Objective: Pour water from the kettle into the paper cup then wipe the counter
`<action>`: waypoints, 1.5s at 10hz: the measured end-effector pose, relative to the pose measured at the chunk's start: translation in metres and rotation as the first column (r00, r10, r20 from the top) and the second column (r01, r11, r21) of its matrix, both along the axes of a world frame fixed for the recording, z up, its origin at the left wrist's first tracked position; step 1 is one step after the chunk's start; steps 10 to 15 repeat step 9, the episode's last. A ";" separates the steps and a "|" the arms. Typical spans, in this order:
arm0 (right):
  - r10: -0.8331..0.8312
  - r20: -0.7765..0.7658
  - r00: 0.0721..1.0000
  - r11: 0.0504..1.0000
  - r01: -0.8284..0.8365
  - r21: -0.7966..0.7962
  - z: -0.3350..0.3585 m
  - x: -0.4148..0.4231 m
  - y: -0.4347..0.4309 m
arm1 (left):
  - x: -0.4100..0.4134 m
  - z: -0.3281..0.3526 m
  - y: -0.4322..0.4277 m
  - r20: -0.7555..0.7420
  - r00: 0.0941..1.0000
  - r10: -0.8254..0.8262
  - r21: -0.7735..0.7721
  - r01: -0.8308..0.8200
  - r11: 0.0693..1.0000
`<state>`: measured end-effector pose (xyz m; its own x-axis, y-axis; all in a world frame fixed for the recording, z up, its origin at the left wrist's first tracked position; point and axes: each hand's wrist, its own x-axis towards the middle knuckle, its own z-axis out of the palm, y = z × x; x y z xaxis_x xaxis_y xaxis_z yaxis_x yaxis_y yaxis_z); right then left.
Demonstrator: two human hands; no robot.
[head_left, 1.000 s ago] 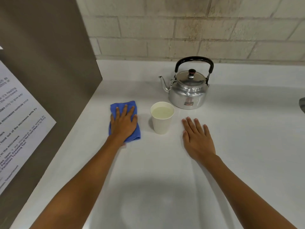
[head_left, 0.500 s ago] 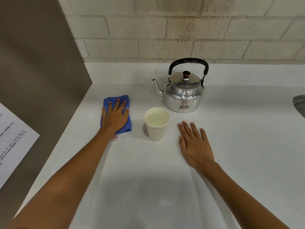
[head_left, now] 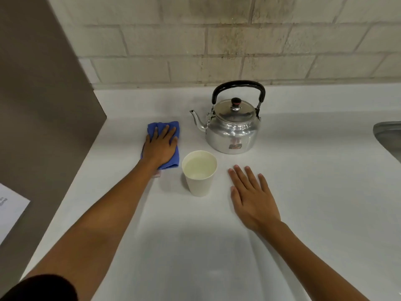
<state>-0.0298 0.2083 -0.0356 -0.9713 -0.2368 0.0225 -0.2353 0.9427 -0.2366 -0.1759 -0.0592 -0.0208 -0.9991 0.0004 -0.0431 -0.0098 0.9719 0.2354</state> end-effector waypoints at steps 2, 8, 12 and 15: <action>-0.006 0.001 1.000 1.000 0.006 -0.017 0.002 0.001 -0.001 | -0.031 0.003 0.006 0.058 0.996 0.062 0.042 -0.065 0.997; 0.003 0.012 1.000 0.999 -0.002 -0.034 0.002 0.000 -0.001 | 0.001 0.017 0.004 0.020 0.997 0.069 0.035 -0.070 0.997; 0.011 -0.030 0.999 0.999 -0.013 -0.043 0.004 0.000 0.001 | 0.011 0.027 0.004 -0.066 0.995 0.080 -0.001 -0.080 0.997; 0.011 -0.030 0.999 0.999 -0.013 -0.043 0.004 0.000 0.001 | 0.011 0.027 0.004 -0.066 0.995 0.080 -0.001 -0.080 0.997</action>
